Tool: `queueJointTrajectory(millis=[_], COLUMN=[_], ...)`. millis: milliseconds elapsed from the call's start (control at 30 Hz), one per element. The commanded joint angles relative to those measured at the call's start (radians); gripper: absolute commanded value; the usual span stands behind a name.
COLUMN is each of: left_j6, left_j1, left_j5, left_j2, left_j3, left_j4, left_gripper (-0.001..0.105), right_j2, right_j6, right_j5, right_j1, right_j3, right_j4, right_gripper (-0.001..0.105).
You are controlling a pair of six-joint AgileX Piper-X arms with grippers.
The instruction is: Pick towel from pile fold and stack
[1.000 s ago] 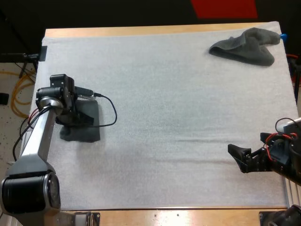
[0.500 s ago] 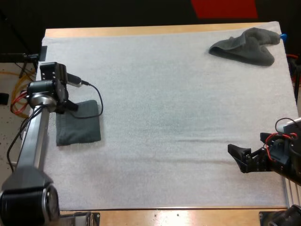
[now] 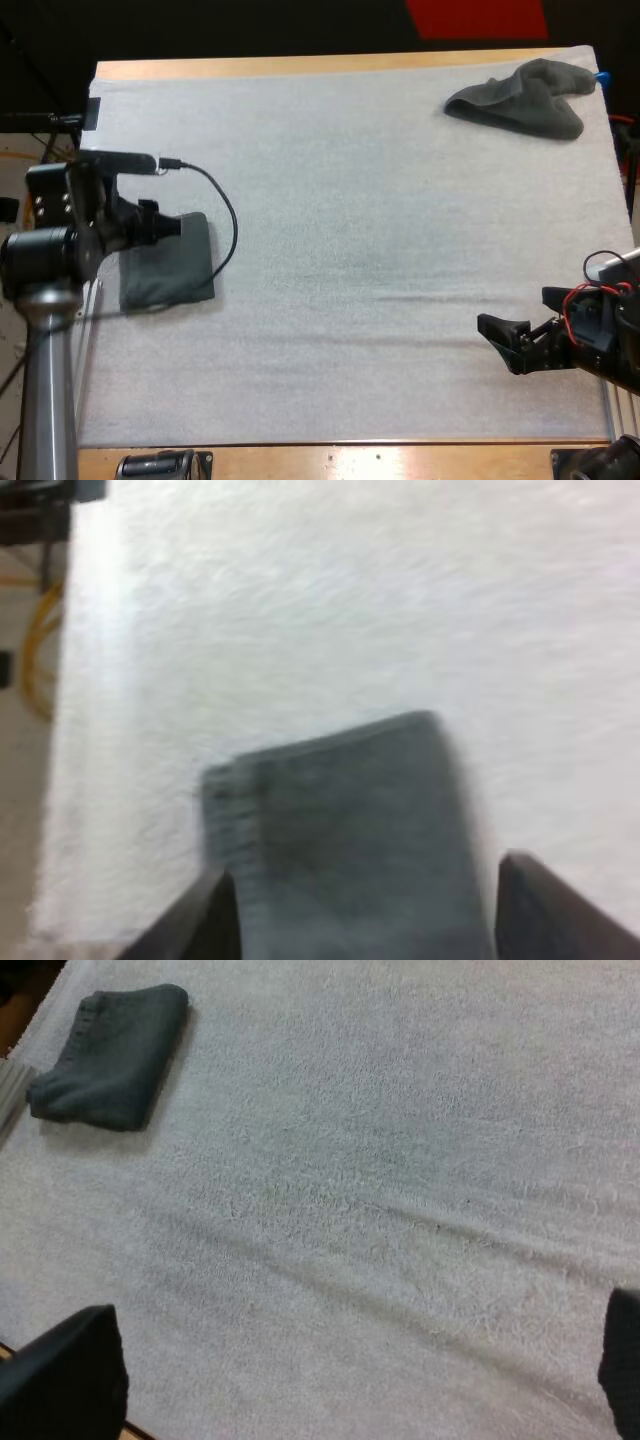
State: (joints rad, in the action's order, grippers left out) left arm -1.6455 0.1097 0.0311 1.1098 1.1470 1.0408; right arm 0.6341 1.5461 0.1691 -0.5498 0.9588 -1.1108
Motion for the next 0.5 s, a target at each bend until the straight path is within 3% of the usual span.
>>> queueJointTrajectory(millis=[0,233,467], left_j6=[-0.029,-0.073,-0.074], left_j1=[-0.001,-0.001,-0.001], left_j5=[0.036,0.302,0.306], left_j2=[-0.027,-0.138,-0.143], left_j3=[-0.013,-0.074,-0.076], left_j4=[0.014,-0.026,-0.082], left_gripper=[0.053,0.053,0.053], right_j2=[-0.003,0.053,0.193], right_j6=[0.001,0.002,0.017], right_j5=[0.017,0.039,0.018], right_j1=[-0.002,-0.002,0.001], right_j3=[0.004,0.002,0.002], right_j4=[0.015,0.023,0.183], right_gripper=[0.093,0.093,0.093])
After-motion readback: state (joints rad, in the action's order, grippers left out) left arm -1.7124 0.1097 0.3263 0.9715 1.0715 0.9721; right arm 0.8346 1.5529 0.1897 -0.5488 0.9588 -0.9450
